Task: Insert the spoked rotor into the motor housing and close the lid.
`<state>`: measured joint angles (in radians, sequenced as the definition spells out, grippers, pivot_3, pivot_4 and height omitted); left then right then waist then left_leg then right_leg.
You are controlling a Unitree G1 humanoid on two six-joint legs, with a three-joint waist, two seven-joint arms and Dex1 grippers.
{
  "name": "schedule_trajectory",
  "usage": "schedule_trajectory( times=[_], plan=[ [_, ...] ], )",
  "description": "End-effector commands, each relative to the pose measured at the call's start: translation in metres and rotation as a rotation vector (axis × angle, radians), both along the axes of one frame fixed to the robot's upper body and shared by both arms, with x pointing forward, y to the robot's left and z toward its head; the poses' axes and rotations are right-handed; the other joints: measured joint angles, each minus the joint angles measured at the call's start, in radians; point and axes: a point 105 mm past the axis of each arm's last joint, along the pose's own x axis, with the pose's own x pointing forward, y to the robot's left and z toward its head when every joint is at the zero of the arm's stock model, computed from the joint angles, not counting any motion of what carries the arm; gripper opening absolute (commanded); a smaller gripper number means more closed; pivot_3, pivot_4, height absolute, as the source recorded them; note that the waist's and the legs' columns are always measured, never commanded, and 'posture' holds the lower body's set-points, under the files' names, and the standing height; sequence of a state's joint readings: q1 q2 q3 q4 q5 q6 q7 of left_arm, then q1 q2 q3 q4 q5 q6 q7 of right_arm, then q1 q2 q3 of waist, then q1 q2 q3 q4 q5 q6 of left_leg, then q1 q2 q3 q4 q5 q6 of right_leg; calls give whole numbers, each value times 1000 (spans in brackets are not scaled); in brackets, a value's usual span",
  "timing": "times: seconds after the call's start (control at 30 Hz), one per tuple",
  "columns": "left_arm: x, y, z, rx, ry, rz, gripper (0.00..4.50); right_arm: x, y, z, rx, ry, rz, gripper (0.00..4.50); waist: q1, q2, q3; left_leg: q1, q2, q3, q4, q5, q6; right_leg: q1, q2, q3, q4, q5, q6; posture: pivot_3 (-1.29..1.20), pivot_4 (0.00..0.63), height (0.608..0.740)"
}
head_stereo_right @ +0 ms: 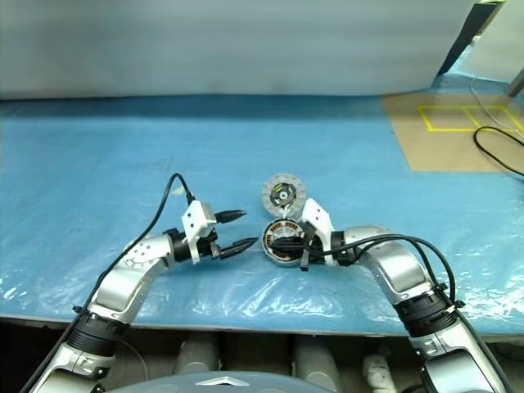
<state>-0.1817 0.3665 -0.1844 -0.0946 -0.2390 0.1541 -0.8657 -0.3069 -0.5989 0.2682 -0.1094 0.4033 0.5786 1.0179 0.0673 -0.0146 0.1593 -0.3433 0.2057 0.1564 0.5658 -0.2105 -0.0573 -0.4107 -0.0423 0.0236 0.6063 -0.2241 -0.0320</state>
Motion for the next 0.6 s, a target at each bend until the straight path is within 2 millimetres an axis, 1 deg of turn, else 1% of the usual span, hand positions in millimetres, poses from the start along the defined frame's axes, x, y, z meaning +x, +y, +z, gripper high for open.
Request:
schedule_trajectory(
  times=[0.03,0.1,0.13,0.17,0.27,0.33,0.4,0.47,0.53,0.6],
  plan=[
    [-2,0,7,-12,-29,-2,3566,3,-7,24,87,35,-42,0,2,0,0,0,0,0,0,0,1,0,0,0,0,0,0,0,150,740],
    [-3,0,7,-17,-29,0,3566,2,-6,40,137,34,-32,0,2,0,0,-1,0,0,0,1,1,-3,0,0,0,0,0,0,150,740],
    [-3,-1,7,-22,-31,1,3566,2,-5,52,169,19,-31,0,2,0,0,-3,0,0,1,1,1,-5,0,0,0,4,-6,0,150,740],
    [-3,-1,8,-27,-33,0,3566,3,-5,62,195,5,-30,0,2,0,0,-5,0,0,0,2,-1,-7,0,0,0,4,-7,0,150,740],
    [0,-1,13,-52,-34,3,3566,3,-4,77,215,-26,-30,0,1,0,0,-9,0,0,-1,3,-3,-12,2,0,0,5,-7,0,150,740],
    [3,0,17,-69,-33,9,3566,4,-6,80,202,-50,-39,0,2,0,0,-9,1,0,-3,3,-3,-12,3,0,0,5,-7,0,150,740],
    [12,3,23,-99,-16,35,3566,24,-17,76,163,-98,-161,0,2,0,0,-9,1,0,-3,3,-3,-12,3,-1,0,5,-8,0,150,740],
    [19,5,25,-115,-2,54,3566,36,-28,71,128,-117,-240,0,3,0,0,-9,0,0,-2,3,-3,-12,2,0,0,4,-8,0,150,740],
    [32,11,29,-145,21,96,3566,40,-40,70,128,-104,-289,0,3,0,0,-10,-1,0,0,3,-3,-11,1,0,0,5,-8,0,150,740],
    [45,18,34,-195,55,143,3566,42,-49,73,154,-88,-328,0,3,0,0,-9,-1,0,1,3,-3,-11,1,0,0,5,-8,0,150,740]
  ],
)
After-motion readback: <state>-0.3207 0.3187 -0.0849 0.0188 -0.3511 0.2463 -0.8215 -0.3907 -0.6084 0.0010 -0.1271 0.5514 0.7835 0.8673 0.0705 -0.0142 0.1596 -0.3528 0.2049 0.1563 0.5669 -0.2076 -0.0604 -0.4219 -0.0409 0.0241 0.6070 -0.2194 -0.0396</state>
